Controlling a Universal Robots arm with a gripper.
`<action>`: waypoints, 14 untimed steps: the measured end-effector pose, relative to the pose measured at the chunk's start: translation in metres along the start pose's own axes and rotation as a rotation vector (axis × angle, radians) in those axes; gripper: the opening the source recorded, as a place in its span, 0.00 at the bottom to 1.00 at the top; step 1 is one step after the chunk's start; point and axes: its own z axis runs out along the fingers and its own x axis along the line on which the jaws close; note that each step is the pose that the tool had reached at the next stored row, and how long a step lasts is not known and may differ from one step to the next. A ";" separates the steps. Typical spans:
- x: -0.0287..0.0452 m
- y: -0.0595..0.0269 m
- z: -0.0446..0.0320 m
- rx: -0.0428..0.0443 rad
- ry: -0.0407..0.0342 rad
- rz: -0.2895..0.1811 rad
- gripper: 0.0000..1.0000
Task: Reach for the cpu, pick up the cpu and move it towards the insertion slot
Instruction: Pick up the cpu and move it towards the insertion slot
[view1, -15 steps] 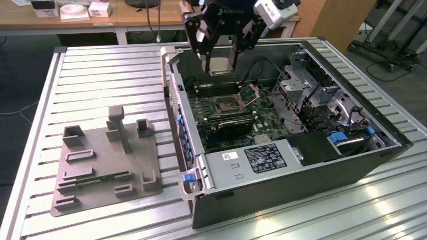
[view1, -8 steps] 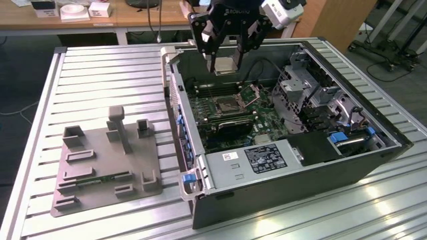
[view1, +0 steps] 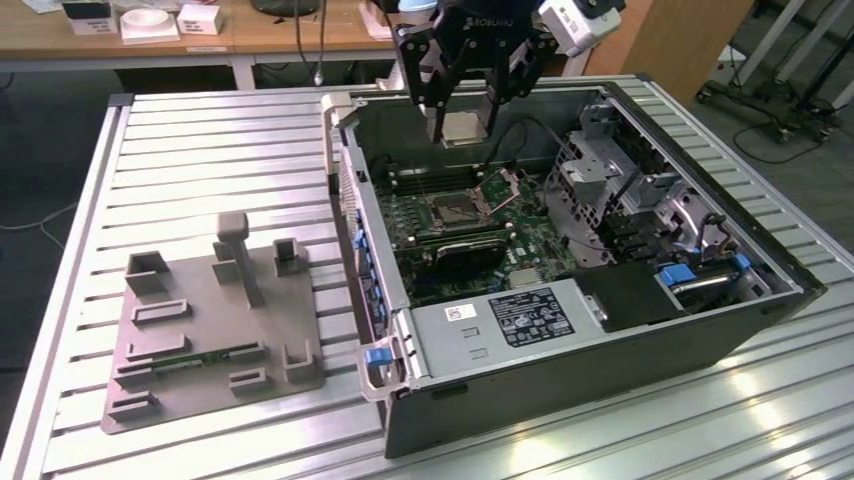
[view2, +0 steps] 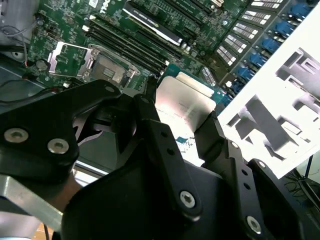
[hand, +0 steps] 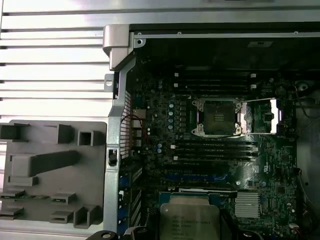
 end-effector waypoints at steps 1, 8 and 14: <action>-0.0012 0.0009 0.0002 0.0000 0.0000 0.000 0.55; -0.0061 0.0094 0.0014 0.0000 0.0000 0.000 0.55; -0.0084 0.0147 0.0020 0.0000 0.0000 0.000 0.55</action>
